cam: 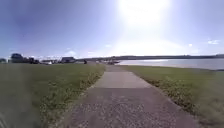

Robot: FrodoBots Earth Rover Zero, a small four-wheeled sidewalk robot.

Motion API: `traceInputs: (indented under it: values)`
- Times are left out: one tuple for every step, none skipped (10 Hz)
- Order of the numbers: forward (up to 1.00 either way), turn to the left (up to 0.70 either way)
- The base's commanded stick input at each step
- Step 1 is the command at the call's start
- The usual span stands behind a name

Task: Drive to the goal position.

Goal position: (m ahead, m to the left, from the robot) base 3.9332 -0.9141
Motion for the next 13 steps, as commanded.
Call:
traceInputs:
  values:
    - [0.70,0.05]
    - [0.70,0.05]
    - [0.70,0.05]
    - [0.70,0.05]
    - [0.70,0.05]
    - [0.70,0.05]
    - [0.70,0.05]
    - [0.70,0.05]
    - [0.70,0.05]
    - [0.70,0.05]
    - [0.70,0.05]
    - [0.70,0.05]
    - [0.70,0.05]
